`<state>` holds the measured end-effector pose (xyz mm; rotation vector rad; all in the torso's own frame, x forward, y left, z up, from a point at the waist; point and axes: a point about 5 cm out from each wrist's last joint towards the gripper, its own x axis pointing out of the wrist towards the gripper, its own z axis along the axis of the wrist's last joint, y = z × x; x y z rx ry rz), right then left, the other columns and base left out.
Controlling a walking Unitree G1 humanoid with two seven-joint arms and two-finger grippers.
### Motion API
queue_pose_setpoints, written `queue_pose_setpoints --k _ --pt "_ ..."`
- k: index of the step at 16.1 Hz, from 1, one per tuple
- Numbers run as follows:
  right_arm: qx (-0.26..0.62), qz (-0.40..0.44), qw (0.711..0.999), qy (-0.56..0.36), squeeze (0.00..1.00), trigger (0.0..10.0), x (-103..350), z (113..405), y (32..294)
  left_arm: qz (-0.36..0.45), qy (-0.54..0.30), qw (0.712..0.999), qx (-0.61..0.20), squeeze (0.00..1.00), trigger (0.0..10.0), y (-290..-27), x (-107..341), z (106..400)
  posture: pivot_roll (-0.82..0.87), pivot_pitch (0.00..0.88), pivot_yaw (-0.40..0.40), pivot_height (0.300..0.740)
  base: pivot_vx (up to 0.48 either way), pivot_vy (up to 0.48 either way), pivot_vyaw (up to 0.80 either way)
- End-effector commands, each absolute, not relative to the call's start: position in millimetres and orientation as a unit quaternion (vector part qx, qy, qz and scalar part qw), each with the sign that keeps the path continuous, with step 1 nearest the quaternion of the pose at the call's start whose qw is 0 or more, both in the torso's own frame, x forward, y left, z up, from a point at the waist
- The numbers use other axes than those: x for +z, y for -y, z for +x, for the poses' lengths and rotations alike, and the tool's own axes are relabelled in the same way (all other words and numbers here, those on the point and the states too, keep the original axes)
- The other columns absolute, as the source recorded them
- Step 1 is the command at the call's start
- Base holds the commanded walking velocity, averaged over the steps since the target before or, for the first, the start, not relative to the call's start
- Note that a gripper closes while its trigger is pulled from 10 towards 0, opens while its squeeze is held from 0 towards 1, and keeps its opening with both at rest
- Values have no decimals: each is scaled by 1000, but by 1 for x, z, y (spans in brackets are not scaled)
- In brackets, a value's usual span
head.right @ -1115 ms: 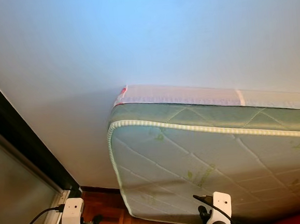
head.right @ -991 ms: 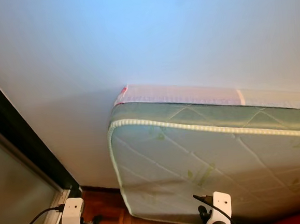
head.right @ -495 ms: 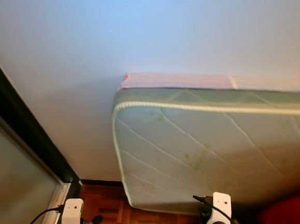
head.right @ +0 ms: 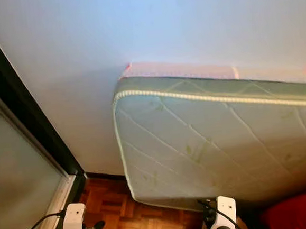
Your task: Clean up the room
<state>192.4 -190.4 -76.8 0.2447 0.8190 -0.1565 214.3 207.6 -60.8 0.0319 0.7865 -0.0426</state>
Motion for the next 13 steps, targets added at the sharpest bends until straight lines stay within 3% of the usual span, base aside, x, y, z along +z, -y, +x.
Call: queue_pose_setpoints --k 1,13 --pt "-84 123 901 -407 0 10000 -80 186 193 21 -392 920 -24 0 10000 -207 -64 210 14 75 -80 740 -244 0 0" --pt "-85 126 901 -407 0 10000 -80 186 193 20 -392 919 -23 0 10000 -206 -64 210 14 77 -81 740 -244 0 0"
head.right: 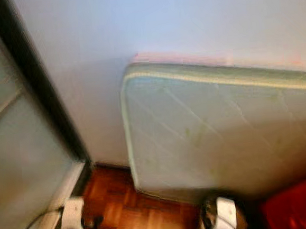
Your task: Clean up the room
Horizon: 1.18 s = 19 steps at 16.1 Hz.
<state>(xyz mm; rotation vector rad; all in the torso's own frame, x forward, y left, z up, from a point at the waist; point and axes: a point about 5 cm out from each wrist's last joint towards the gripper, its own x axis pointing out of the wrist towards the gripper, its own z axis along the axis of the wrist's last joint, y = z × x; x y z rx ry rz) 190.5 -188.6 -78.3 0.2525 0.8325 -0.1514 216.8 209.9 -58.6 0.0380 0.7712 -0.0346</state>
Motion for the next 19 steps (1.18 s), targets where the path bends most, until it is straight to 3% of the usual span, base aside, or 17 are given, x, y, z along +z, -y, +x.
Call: queue_pose_setpoints --k 1,11,14,19 --pt "-85 126 901 -407 0 10000 -80 186 193 19 -392 919 -23 0 10000 -206 -64 210 13 77 -81 740 -247 0 0" --pt "-86 128 899 -410 0 10000 -81 185 194 19 -392 919 -24 0 10000 -206 -64 210 14 77 -83 740 -243 0 0" --pt "-85 126 898 -414 0 10000 -81 185 193 18 -393 919 -24 0 10000 -206 -64 210 15 77 -82 740 0 0 0" --pt "-82 121 897 -417 0 10000 -81 185 192 26 -396 918 -24 0 10000 -206 -64 210 16 79 -78 740 0 0 -769"
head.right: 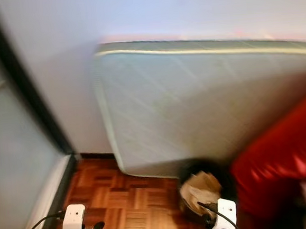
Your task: Clean up the room
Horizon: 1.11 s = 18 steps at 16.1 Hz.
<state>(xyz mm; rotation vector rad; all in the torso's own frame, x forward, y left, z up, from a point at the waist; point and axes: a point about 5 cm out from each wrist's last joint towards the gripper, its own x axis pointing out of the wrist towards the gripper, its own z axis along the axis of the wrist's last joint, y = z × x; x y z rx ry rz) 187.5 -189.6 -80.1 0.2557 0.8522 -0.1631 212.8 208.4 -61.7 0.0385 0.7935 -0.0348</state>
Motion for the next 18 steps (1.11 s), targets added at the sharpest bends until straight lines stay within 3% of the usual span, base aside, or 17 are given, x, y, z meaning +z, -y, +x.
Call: queue_pose_setpoints --k 1,12,18 --pt "-81 120 897 -418 0 10000 -81 185 192 34 -400 916 -23 0 10000 -207 -64 210 19 84 -74 740 0 0 -781" --pt "-78 141 889 -428 0 10000 -87 179 163 72 -400 913 -32 0 10000 -227 -58 214 48 80 23 740 0 0 -780" --pt "-85 130 888 -432 0 10000 -89 173 176 82 -399 912 -43 0 10000 -215 -59 217 34 91 7 740 0 -122 -775"
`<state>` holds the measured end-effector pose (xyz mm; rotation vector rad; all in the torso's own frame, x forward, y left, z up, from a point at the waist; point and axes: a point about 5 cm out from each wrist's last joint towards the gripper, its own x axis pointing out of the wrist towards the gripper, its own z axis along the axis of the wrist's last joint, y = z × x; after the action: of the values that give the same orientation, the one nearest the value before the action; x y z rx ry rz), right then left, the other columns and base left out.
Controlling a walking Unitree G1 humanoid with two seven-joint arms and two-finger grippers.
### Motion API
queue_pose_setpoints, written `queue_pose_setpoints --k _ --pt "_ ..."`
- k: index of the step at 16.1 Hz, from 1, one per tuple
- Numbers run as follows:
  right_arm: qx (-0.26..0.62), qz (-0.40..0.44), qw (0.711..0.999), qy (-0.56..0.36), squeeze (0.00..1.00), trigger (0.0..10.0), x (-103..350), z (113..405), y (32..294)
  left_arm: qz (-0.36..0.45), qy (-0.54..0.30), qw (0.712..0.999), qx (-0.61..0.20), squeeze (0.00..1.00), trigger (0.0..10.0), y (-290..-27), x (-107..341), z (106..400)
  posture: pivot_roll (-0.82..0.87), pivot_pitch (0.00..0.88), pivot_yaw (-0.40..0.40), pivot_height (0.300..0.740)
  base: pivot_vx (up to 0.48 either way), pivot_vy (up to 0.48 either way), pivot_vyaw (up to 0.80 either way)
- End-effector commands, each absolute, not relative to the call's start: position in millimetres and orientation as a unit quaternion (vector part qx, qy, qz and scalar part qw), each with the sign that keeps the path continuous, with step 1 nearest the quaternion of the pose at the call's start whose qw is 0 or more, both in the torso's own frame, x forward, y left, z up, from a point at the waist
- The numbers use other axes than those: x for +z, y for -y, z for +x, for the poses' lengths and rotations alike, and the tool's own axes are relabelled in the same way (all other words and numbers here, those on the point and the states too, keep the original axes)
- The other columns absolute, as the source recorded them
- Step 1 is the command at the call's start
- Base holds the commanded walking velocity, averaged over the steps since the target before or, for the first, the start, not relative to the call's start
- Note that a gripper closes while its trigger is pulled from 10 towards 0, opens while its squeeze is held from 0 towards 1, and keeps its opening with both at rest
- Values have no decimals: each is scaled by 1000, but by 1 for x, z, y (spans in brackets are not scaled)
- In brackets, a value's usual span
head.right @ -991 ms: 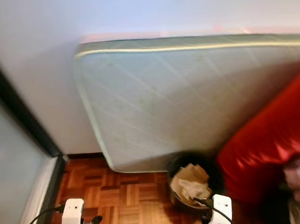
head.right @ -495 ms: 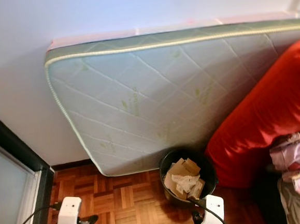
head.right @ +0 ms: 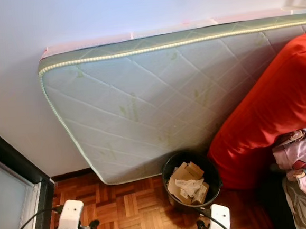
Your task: Clean up the room
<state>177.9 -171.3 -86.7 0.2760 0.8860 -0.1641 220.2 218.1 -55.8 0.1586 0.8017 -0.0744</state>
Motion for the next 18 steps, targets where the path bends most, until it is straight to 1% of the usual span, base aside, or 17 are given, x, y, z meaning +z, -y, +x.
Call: queue_pose_setpoints --k 1,2,8,18 --pt "-87 129 888 -432 0 10000 -89 172 177 79 -402 911 -40 0 10000 -216 -60 215 36 93 4 740 0 -472 -775" --pt "-86 127 888 -434 0 10000 -89 172 178 67 -410 909 -28 0 10000 -217 -62 211 41 97 -4 740 0 0 -775" --pt "-84 124 888 -434 0 10000 -89 171 180 73 -422 904 -24 0 10000 -226 -66 201 12 110 -9 740 0 0 -775" --pt "-85 119 887 -437 0 10000 -90 168 185 66 -411 909 -24 0 10000 -215 -64 210 5 114 -20 740 0 0 -775"
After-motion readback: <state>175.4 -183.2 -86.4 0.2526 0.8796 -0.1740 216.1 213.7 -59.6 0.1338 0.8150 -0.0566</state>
